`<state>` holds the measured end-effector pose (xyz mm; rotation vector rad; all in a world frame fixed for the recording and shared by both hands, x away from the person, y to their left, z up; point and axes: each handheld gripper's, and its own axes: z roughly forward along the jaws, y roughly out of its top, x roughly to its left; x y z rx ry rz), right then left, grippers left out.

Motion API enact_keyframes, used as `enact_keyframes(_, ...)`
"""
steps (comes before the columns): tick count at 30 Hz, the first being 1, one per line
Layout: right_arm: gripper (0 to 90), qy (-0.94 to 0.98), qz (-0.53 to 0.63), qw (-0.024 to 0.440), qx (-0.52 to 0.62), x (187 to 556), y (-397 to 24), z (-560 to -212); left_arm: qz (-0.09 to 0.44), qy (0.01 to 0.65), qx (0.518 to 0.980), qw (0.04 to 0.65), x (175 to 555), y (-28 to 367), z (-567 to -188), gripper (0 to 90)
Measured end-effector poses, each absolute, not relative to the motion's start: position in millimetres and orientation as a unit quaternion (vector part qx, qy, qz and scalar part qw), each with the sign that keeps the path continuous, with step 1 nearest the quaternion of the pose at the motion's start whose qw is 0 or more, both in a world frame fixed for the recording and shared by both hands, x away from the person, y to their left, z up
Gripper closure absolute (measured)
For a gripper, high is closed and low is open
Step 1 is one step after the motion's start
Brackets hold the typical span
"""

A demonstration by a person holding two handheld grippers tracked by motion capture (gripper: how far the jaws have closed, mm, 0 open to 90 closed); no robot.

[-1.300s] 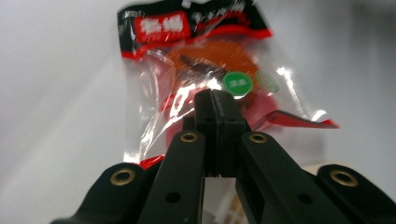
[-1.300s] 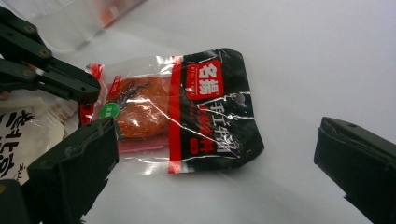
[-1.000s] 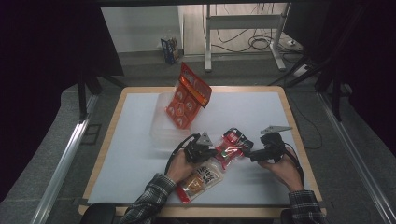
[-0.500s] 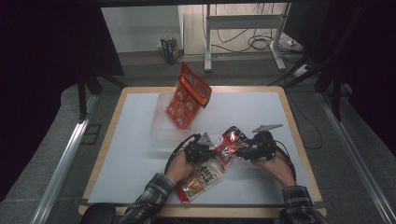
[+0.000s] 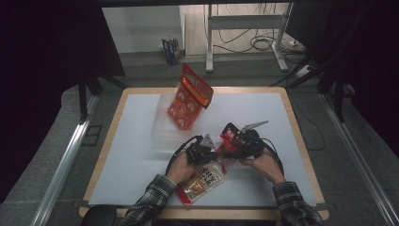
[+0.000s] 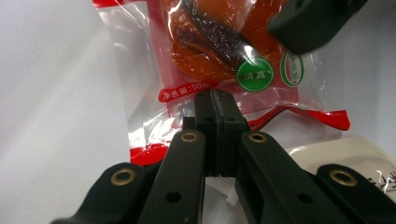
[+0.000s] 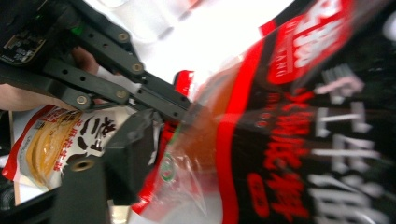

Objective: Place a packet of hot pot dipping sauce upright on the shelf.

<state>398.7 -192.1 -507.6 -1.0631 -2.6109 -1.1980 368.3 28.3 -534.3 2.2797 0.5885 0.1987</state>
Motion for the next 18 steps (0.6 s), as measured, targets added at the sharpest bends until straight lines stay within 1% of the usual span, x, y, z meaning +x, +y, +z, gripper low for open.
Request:
enact_keyframes(1,32.7,-0.852,-0.391,0.039,-0.347,398.7,-192.1,-507.6,0.078,0.23,0.893,0.38,368.3,28.3,-534.3,90.0)
enact_keyframes(2,41.8,-0.856,-0.386,0.034,-0.342,398.1,-185.1,-507.4,0.08,0.226,0.896,0.375,368.6,28.8,-533.7,90.0)
enact_keyframes(3,41.8,-0.856,-0.386,0.034,-0.342,398.1,-185.1,-507.4,0.082,0.224,0.897,0.372,368.6,28.8,-533.4,90.0)
enact_keyframes(4,48.9,-0.858,-0.378,0.018,-0.347,397.7,-181.6,-505.7,0.082,0.224,0.898,0.37,368.6,28.8,-533.1,90.0)
enact_keyframes(7,60.7,-0.848,-0.39,0.028,-0.359,400.3,-180.0,-501.7,0.081,0.224,0.898,0.37,368.8,29.1,-532.8,90.0)
enact_keyframes(8,62.7,-0.846,-0.394,0.029,-0.36,400.3,-180.2,-500.7,0.076,0.231,0.894,0.376,367.8,28.4,-532.8,90.0)
enact_keyframes(10,64.1,-0.844,-0.399,0.029,-0.358,399.9,-180.7,-498.7,0.078,0.229,0.896,0.373,367.5,28.9,-532.1,89.9)
enact_keyframes(13,65.5,-0.848,-0.4,0.015,-0.349,395.8,-178.9,-491.9,0.079,0.235,0.892,0.377,364.1,29.8,-530.6,84.4)
enact_keyframes(14,65.7,-0.849,-0.399,0.011,-0.346,394.4,-178.0,-490.3,0.08,0.236,0.892,0.378,362.8,31.1,-529.1,84.4)
enact_keyframes(16,65.9,-0.852,-0.398,0.002,-0.34,391.9,-177.0,-485.8,0.086,0.234,0.892,0.376,360.9,34.4,-525.9,77.4)
enact_keyframes(17,65.9,-0.852,-0.398,0.002,-0.34,391.9,-177.0,-485.8,0.084,0.24,0.887,0.385,359.5,35.0,-525.1,77.4)
enact_keyframes(18,66.0,-0.851,-0.402,-0.004,-0.338,391.2,-177.7,-482.6,0.083,0.241,0.884,0.391,358.2,37.8,-522.8,73.6)
